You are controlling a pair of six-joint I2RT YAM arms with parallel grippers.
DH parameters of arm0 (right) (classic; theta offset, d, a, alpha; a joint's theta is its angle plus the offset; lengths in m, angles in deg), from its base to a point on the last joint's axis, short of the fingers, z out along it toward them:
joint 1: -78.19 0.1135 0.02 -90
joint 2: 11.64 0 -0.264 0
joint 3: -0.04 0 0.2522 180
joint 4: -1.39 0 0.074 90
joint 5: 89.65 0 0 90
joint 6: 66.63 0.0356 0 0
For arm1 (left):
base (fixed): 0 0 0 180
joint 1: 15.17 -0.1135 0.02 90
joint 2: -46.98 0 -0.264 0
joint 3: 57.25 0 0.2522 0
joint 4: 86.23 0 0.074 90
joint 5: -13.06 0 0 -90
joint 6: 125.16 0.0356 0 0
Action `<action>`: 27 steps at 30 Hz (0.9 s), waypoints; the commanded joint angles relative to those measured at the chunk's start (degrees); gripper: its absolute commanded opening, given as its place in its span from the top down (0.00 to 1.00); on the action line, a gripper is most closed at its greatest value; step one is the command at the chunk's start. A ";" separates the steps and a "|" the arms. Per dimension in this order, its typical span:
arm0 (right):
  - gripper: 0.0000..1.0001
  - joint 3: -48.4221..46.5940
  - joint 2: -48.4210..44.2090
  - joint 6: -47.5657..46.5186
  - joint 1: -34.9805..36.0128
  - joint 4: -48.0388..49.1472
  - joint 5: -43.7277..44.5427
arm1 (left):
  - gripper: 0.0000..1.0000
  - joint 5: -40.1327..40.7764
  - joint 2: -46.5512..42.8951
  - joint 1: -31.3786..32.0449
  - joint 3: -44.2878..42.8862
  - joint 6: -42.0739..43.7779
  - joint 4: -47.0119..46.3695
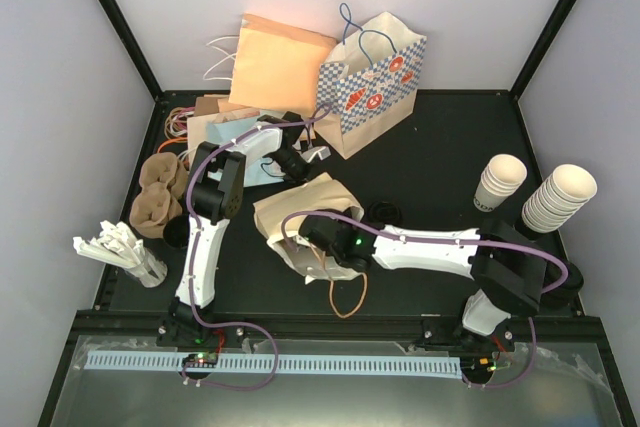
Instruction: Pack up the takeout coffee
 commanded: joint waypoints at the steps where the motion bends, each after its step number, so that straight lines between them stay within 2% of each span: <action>1: 0.30 1.75 3.07 0.91 -3.78 -10.80 -1.56 | 0.85 -5.89 0.56 3.34 -0.63 -0.01 9.60; 3: 0.29 1.21 2.70 0.96 -3.76 -11.49 -1.34 | 0.82 -5.75 0.53 3.34 -0.79 0.00 9.78; 5: 0.21 0.81 2.37 0.89 -3.75 -11.65 -1.20 | 0.78 -5.49 0.42 3.31 -0.78 -0.12 9.71; 6: 0.20 0.69 2.13 0.96 -3.77 -11.35 -0.98 | 0.77 -5.46 0.42 3.26 -0.79 -0.22 9.67; 12: 0.16 -0.76 1.13 0.95 -3.70 -11.33 -0.85 | 0.76 -5.28 0.24 3.25 -0.79 -0.50 9.42; 20: 0.19 -2.59 0.06 0.69 -3.05 -9.49 -2.97 | 0.76 -5.51 0.33 3.16 -0.84 -0.63 9.25; 27: 0.20 -2.54 2.73 0.71 -1.97 -6.19 -3.96 | 0.76 -5.73 0.40 3.16 -0.52 -0.55 9.26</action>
